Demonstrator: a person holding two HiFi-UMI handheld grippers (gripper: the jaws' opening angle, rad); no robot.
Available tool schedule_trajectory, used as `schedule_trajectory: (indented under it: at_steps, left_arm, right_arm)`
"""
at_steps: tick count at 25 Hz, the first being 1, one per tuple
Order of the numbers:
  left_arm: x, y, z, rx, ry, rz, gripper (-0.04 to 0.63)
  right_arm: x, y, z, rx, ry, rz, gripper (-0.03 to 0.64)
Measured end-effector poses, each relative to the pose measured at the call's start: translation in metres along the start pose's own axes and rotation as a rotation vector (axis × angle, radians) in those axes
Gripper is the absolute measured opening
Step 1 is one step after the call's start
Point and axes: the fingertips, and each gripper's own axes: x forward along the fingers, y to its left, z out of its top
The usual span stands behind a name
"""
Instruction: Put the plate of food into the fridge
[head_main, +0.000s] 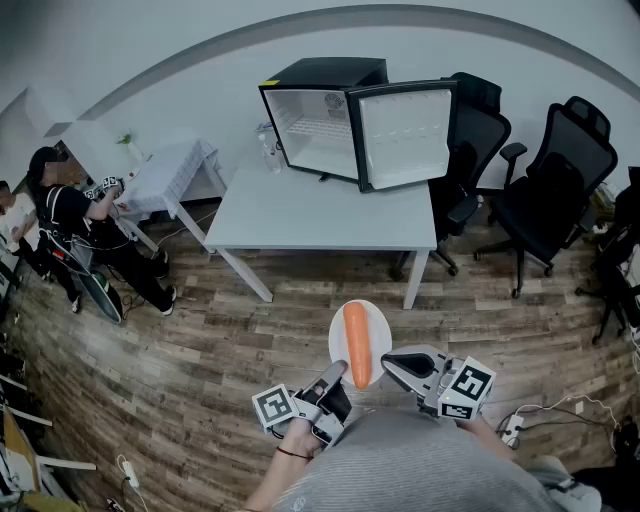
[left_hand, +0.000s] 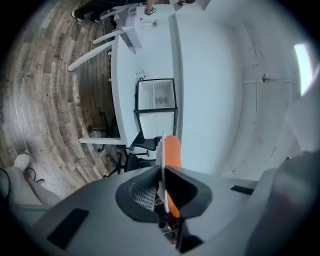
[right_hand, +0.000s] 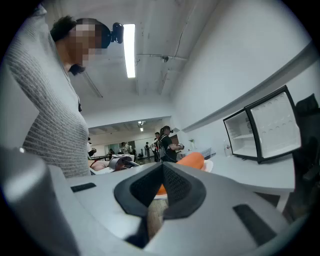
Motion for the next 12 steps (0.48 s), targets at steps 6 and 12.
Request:
schedule_trajectory:
  at_steps: [6, 12]
  left_arm:
    - [-0.0012, 0.001, -0.0004, 0.001, 0.01, -0.003, 0.04]
    - [0.0004, 0.0017, -0.0001, -0.002, 0.013, 0.0, 0.041]
  right_arm:
    - [0.0007, 0.0006, -0.0018, 0.0, 0.007, -0.003, 0.012]
    - [0.0016, 0.001, -0.0014, 0.002, 0.001, 0.006, 0.012]
